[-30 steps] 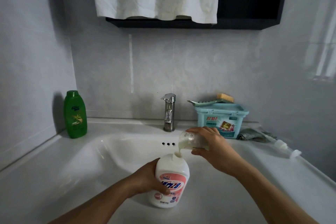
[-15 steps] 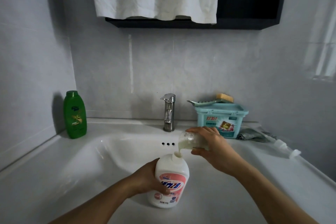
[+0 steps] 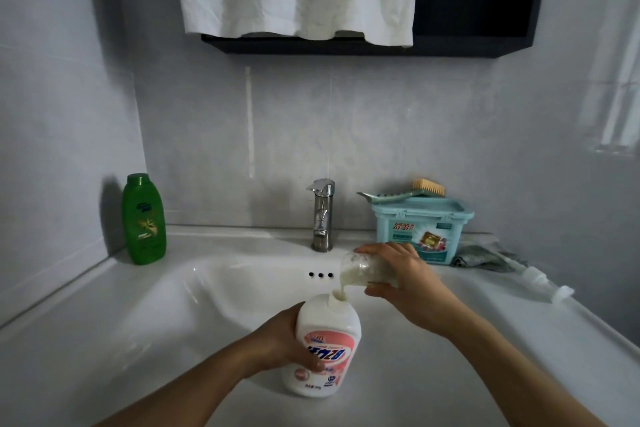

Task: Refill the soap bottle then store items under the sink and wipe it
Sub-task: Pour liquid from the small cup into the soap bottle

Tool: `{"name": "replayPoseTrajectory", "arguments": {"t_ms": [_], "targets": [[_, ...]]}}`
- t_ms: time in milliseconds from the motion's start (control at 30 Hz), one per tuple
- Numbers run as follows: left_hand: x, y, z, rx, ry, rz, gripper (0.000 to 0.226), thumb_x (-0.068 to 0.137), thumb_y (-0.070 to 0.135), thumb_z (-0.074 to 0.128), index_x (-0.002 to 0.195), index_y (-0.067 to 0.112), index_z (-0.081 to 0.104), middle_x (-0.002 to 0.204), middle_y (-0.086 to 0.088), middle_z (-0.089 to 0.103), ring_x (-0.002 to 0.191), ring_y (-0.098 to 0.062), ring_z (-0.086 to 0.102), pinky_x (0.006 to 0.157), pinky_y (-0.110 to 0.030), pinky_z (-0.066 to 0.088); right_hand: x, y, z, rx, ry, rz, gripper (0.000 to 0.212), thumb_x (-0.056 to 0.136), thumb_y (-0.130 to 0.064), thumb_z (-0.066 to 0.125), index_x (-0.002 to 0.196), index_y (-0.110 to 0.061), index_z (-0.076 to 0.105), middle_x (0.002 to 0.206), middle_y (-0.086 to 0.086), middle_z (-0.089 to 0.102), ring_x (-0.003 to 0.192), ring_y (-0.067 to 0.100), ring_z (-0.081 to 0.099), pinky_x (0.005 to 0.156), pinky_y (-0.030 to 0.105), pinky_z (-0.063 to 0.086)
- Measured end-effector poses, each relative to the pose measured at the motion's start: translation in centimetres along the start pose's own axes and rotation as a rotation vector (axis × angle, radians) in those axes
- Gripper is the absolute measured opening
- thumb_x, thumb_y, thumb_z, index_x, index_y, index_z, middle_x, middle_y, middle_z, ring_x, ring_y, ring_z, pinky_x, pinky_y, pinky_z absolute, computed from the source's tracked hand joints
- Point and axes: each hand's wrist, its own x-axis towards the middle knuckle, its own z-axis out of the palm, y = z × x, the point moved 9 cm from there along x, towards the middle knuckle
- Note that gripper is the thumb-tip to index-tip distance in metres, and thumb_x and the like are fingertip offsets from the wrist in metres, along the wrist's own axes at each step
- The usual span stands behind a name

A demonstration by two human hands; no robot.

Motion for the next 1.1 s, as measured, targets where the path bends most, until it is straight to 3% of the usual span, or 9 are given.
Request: {"name": "replayPoseTrajectory", "arguments": {"t_ms": [367, 567, 767, 967, 1100], "targets": [[0.18, -0.29, -0.04, 0.000, 0.002, 0.002, 0.075, 0.059, -0.001, 0.084, 0.123, 0.024, 0.055, 0.107, 0.004, 0.072, 0.101, -0.010, 0.067, 0.088, -0.029, 0.055, 0.09, 0.10, 0.02, -0.003, 0.016, -0.012, 0.055, 0.080, -0.022, 0.071, 0.128, -0.032, 0.047, 0.112, -0.023, 0.039, 0.104, 0.003, 0.032, 0.085, 0.012, 0.026], [0.10, -0.29, -0.03, -0.005, 0.001, -0.002, 0.073, 0.060, -0.002, 0.083, 0.122, 0.023, 0.056, 0.107, 0.004, 0.072, 0.101, -0.009, 0.067, 0.086, -0.026, 0.055, 0.05, 0.11, -0.02, 0.003, 0.020, -0.012, 0.055, 0.080, -0.022, 0.071, 0.128, -0.032, 0.047, 0.113, -0.022, 0.037, 0.105, 0.001, 0.031, 0.086, 0.012, 0.025], [0.21, -0.37, -0.09, 0.000, 0.004, -0.003, 0.072, 0.059, 0.000, 0.084, 0.121, 0.024, 0.056, 0.106, 0.004, 0.073, 0.100, -0.009, 0.067, 0.088, -0.028, 0.055, 0.11, 0.34, 0.01, 0.006, 0.036, -0.037, 0.055, 0.077, -0.020, 0.074, 0.126, -0.031, 0.050, 0.119, -0.014, 0.042, 0.107, 0.002, 0.035, 0.083, -0.001, 0.026], [0.23, -0.44, -0.08, -0.005, 0.004, -0.002, 0.074, 0.059, 0.000, 0.084, 0.122, 0.025, 0.056, 0.108, 0.004, 0.072, 0.102, -0.010, 0.067, 0.090, -0.031, 0.055, 0.10, 0.29, -0.04, 0.003, 0.035, -0.031, 0.056, 0.078, -0.021, 0.073, 0.128, -0.032, 0.048, 0.114, -0.018, 0.037, 0.106, 0.002, 0.033, 0.085, 0.006, 0.025], [0.25, -0.41, -0.11, 0.003, 0.006, 0.000, 0.074, 0.058, 0.001, 0.085, 0.122, 0.025, 0.056, 0.107, 0.005, 0.072, 0.101, -0.009, 0.067, 0.090, -0.030, 0.055, 0.15, 0.26, -0.01, -0.009, 0.033, -0.036, 0.057, 0.078, -0.022, 0.073, 0.128, -0.032, 0.048, 0.113, -0.020, 0.037, 0.105, 0.001, 0.032, 0.081, 0.000, 0.026]]}}
